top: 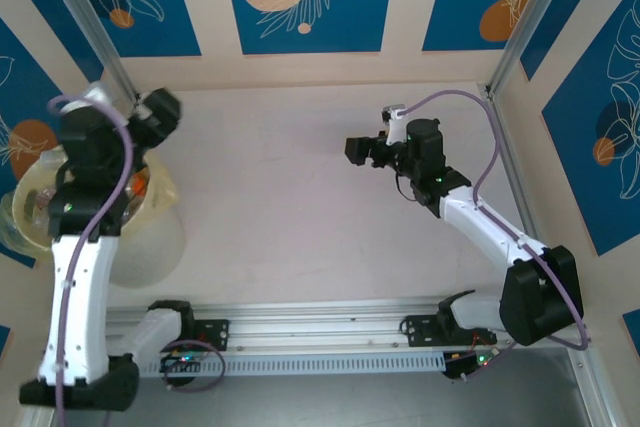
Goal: Put the plastic bottles in the bin
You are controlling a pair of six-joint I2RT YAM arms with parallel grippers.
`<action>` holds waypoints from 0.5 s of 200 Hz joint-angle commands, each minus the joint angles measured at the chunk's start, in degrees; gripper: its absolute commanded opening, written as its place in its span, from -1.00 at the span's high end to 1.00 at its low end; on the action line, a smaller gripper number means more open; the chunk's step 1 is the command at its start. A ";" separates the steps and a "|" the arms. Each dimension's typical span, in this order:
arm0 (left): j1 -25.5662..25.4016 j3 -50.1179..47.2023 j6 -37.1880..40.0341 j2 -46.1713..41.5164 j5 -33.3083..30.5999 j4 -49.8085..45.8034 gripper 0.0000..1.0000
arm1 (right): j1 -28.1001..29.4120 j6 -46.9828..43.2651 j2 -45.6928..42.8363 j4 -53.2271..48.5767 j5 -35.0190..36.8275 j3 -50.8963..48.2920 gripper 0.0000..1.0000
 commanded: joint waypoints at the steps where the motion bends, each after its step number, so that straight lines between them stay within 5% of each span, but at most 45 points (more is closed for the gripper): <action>1: -5.97 -0.86 9.36 4.63 0.72 8.52 -1.00 | -0.33 0.05 -2.78 -0.66 3.29 -0.81 -0.99; 34: -5.83 -1.10 8.96 8.89 -19.40 8.02 -1.00 | -0.59 -0.75 -4.54 -2.70 4.61 -1.23 -0.99; 58: -6.32 -0.05 9.94 14.03 -7.36 8.92 -1.00 | -0.94 -0.93 -5.48 -2.77 6.52 -2.26 -0.99; 100: -9.21 -16.65 26.65 13.94 3.63 32.97 -1.00 | -3.08 -0.23 -4.82 -0.73 15.51 -5.17 -0.98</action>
